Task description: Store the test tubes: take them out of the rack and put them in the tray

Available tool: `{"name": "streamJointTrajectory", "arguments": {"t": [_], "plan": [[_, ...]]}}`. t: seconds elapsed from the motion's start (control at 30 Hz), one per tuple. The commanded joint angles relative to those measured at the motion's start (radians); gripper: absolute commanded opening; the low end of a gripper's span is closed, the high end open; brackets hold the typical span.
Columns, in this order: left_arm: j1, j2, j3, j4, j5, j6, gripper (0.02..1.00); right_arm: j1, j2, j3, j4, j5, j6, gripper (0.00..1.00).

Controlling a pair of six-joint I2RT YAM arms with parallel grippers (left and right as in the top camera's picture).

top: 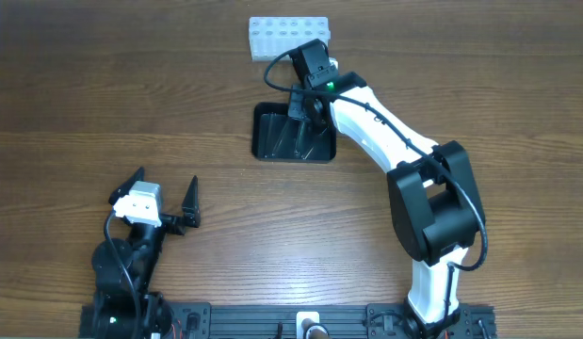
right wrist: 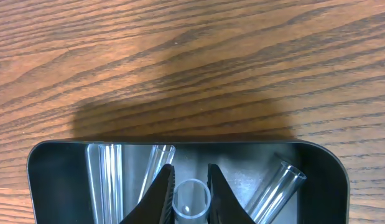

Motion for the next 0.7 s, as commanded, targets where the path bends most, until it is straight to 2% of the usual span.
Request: {"name": "streamJointTrajectory", "arguments": {"t": [0.03,0.3,0.37,0.47,0.6,0.7], "plan": [[-0.004,-0.006,-0.005,-0.002,-0.005,-0.011,1.0,0.019,0.018,-0.004,0.003,-0.001,0.006,0.159],[-0.004,-0.006,-0.005,-0.002,-0.005,-0.01,1.0,0.022,0.014,-0.004,0.003,0.0,0.003,0.299],[-0.004,-0.006,-0.005,-0.002,-0.005,-0.01,1.0,0.022,0.004,-0.004,0.003,0.001,-0.016,0.351],[-0.004,-0.006,-0.005,-0.002,-0.005,-0.01,1.0,0.019,-0.035,-0.004,0.003,0.016,-0.047,0.38],[-0.004,-0.006,-0.005,-0.002,-0.005,-0.01,1.0,0.009,-0.161,-0.004,0.002,0.144,-0.124,0.419],[-0.004,-0.006,-0.005,-0.002,-0.005,-0.011,1.0,-0.01,-0.289,-0.014,0.018,0.274,-0.192,0.527]]}}
